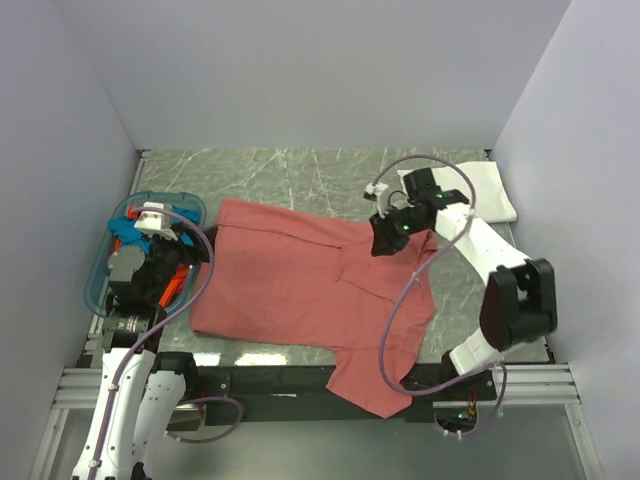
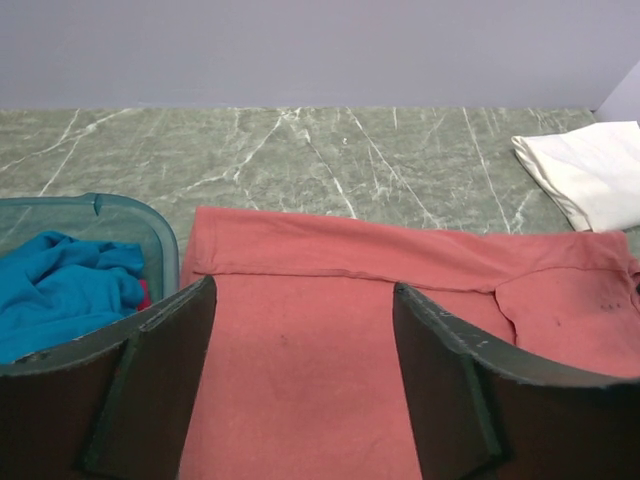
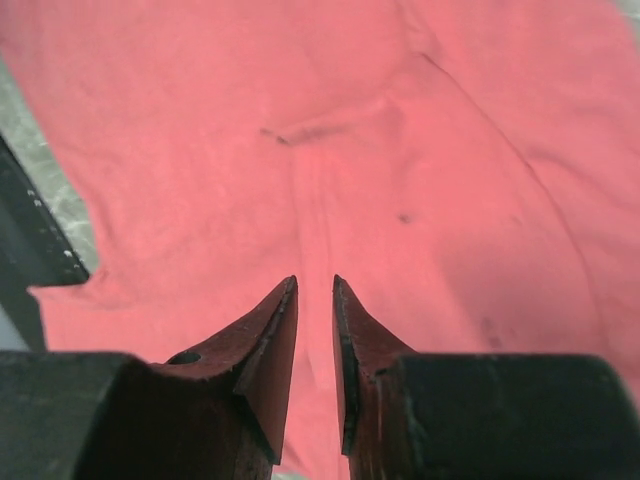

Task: Fold and stack the t-shirts
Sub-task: Fold the tshirt

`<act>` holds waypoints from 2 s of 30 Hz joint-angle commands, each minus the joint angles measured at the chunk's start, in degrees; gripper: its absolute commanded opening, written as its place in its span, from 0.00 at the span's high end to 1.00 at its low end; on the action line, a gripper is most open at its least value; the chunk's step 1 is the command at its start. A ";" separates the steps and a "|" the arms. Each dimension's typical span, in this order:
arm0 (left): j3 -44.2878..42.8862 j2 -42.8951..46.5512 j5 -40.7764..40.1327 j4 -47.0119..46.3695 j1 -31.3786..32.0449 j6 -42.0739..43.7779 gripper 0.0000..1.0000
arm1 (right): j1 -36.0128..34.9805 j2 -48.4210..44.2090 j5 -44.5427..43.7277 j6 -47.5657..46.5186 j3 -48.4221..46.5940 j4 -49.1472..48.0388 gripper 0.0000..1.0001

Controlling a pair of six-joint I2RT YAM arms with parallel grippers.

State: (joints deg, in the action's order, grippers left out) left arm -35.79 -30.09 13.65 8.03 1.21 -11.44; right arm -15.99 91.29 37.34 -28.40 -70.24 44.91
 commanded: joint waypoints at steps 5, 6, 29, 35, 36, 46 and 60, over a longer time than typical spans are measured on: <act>2.13 0.03 -5.47 -2.50 0.11 -8.31 0.00 | 9.20 -10.78 -4.55 2.98 7.57 -10.09 0.70; 1.95 -0.41 -5.04 -2.32 0.19 -8.51 0.00 | 11.05 -9.82 -5.43 4.13 7.31 -10.80 0.69; 0.19 -5.77 1.12 -0.74 0.28 -7.19 0.04 | 32.51 15.41 1.33 9.07 -3.94 -12.21 0.36; 0.28 -5.77 1.03 -0.56 0.28 -7.10 0.04 | 32.42 19.98 3.18 9.59 -7.45 -10.36 0.30; 0.20 -5.86 1.03 -0.65 0.28 -7.10 0.04 | 32.42 20.33 2.83 9.94 -7.55 -10.71 0.30; 0.11 -6.21 1.03 -0.65 0.28 -7.01 0.04 | 31.46 23.24 -0.34 9.95 -9.22 -9.93 0.27; 0.11 -5.95 0.85 -0.47 0.28 -7.01 0.04 | 29.70 25.35 -0.69 10.47 -9.48 -8.25 0.38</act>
State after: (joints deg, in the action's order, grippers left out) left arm -33.98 -36.25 13.69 8.51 1.23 -18.74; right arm 13.82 115.09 37.08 -17.85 -78.17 35.18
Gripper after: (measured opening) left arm 0.961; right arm 0.634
